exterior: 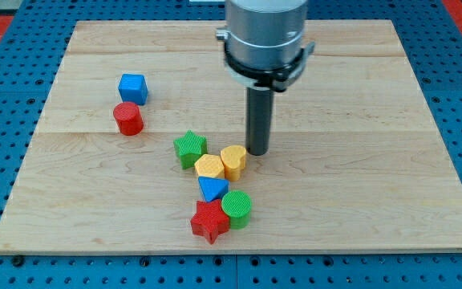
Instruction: Push the red circle near to the group of blocks
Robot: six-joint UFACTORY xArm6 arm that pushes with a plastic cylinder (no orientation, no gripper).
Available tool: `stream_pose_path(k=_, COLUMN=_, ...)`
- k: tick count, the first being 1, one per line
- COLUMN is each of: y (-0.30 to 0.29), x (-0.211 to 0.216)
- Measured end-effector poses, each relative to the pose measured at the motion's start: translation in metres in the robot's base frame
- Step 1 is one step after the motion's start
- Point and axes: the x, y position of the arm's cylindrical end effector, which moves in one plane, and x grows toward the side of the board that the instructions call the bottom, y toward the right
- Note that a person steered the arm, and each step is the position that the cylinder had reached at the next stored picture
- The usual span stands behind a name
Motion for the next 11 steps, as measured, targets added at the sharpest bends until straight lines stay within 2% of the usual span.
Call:
stream_pose_path(k=1, y=0.016, x=0.011)
stream_pose_path(k=2, y=-0.008, x=0.022)
stream_pose_path(k=3, y=-0.016, x=-0.002)
stream_pose_path(k=4, y=-0.056, x=-0.045)
stream_pose_path(k=6, y=-0.191, x=-0.126)
stream_pose_path(k=7, y=-0.224, x=-0.099)
stream_pose_path(k=9, y=-0.205, x=-0.035)
stream_pose_path(k=10, y=-0.203, x=-0.051)
stream_pose_path(k=11, y=-0.174, x=-0.027)
